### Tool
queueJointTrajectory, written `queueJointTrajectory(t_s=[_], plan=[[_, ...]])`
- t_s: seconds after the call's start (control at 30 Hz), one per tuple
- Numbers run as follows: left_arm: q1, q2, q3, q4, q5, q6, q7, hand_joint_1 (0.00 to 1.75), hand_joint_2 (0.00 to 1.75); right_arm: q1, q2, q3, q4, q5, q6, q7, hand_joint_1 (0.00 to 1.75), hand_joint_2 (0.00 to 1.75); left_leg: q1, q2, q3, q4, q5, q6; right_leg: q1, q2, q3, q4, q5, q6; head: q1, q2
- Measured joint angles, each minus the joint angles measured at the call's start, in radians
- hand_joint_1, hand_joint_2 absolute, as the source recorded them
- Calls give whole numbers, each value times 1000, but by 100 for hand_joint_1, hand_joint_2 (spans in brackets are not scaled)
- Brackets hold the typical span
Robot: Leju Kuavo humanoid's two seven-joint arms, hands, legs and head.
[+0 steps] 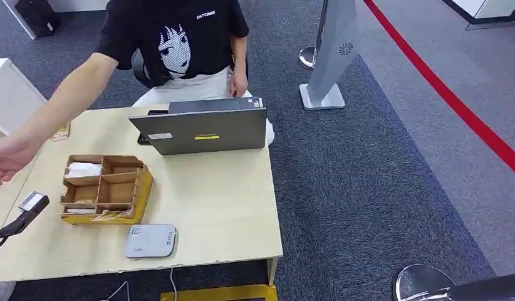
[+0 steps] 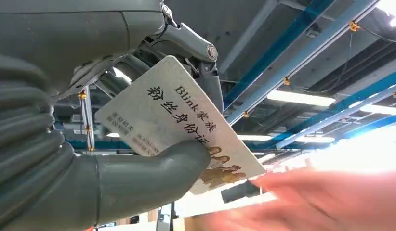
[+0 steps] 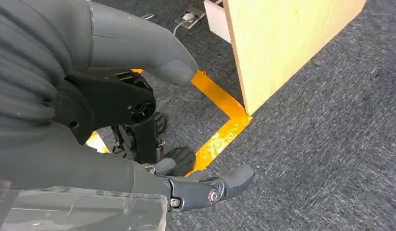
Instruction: Pass the card to the sensor for recognition and then transmit it.
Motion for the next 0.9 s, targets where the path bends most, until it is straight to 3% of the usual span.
queueJointTrajectory(t_s=[0.27,0.5,0.57,0.63,0.7,0.8,0.9], plan=[[-4,2,0,11,0,4,-10,175,175,0,0,0,0,0,-10,2,0,175,0,0,0,0,0,0,0,0,0,0,0,0,0,0],[0,-45,13,-2,6,12,-57,175,175,1,0,0,0,2,-14,3,0,175,0,0,0,0,0,0,0,0,0,0,0,0,0,0],[18,-81,26,-44,52,16,-119,175,175,0,1,0,0,-2,-24,3,0,175,-1,0,0,0,0,0,0,0,0,0,0,0,0,0],[70,-171,32,-159,107,2,-205,175,175,0,4,-8,0,-15,-40,3,0,175,-2,0,0,0,0,1,-1,0,0,0,0,0,0,0],[142,-250,4,-289,71,-20,-244,175,175,0,9,-20,0,-29,-52,0,0,175,-3,1,0,0,-2,3,-1,1,0,-1,0,1,0,0],[240,-318,-102,-438,9,-32,-178,175,175,0,15,-35,0,-33,-59,-4,0,175,-4,4,-1,1,-4,5,-3,4,-1,-1,0,2,2,0],[271,-338,-147,-506,6,-31,-154,175,175,0,17,-48,0,-34,-63,-8,0,175,-4,3,-1,1,-4,5,-3,3,-1,-1,0,3,3,0]])
